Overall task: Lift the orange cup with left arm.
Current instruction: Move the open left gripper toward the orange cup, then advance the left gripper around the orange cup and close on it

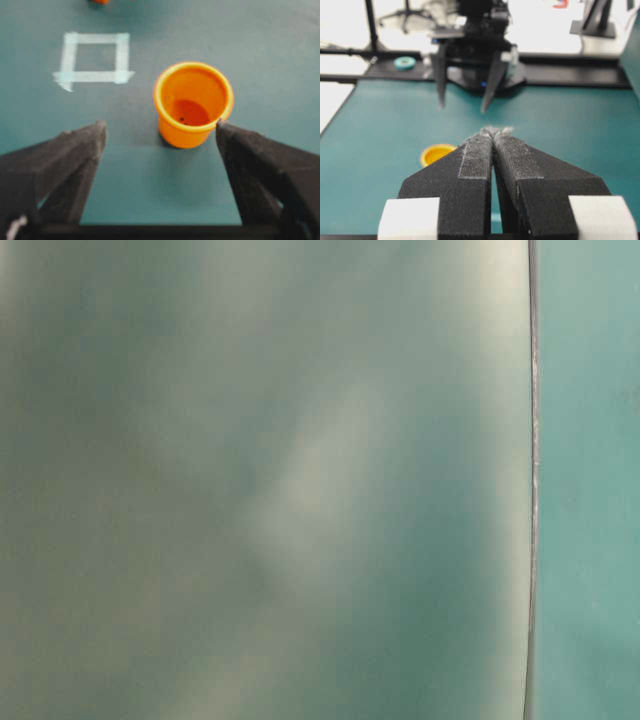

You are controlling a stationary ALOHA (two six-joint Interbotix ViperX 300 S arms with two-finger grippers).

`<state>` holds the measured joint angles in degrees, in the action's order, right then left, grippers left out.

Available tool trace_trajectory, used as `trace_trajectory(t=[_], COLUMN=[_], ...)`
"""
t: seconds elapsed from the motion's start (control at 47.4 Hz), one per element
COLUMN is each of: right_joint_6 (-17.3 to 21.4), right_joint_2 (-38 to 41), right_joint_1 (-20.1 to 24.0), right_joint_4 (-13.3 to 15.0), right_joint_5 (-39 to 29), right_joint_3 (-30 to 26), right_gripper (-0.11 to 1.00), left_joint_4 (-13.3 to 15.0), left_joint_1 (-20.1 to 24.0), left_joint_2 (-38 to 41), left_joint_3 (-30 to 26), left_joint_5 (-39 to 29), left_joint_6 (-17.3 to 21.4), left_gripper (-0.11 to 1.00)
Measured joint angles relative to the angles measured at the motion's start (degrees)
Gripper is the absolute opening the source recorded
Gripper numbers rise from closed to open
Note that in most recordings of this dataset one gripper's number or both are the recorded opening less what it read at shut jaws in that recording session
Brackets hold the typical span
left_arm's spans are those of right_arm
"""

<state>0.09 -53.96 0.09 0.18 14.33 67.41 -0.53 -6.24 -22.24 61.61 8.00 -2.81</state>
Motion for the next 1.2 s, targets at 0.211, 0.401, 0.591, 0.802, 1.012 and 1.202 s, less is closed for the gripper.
trace_trajectory(t=[0.211,0.401,0.591,0.802,1.012,1.202], right_joint_6=[0.0,0.0,0.0,0.09,0.0,0.09], right_joint_2=[0.09,0.0,0.09,0.09,0.09,0.0], right_joint_1=[0.0,0.0,0.0,0.0,0.0,0.0], right_joint_4=[0.0,0.0,0.0,0.0,0.0,0.0], right_joint_5=[-0.18,-0.18,-0.35,-0.7,-0.79,-0.97], right_joint_3=[-0.09,-0.18,-0.18,-0.53,-0.53,-0.62], right_gripper=[0.0,0.0,0.0,0.0,0.0,0.0], left_joint_4=[0.0,0.0,0.0,0.0,0.0,0.0], left_joint_1=[-0.62,-0.62,-0.7,-2.37,-3.6,-3.69], left_joint_2=[4.83,10.02,14.77,17.93,21.45,24.87], left_joint_3=[-1.05,-1.14,-1.58,-3.34,-4.92,-6.24], left_joint_5=[0.44,3.6,5.27,6.77,10.72,11.43], left_joint_6=[-2.11,-4.48,-6.68,-6.86,-6.94,-7.21], left_gripper=[0.86,0.86,0.86,0.86,0.86,0.86])
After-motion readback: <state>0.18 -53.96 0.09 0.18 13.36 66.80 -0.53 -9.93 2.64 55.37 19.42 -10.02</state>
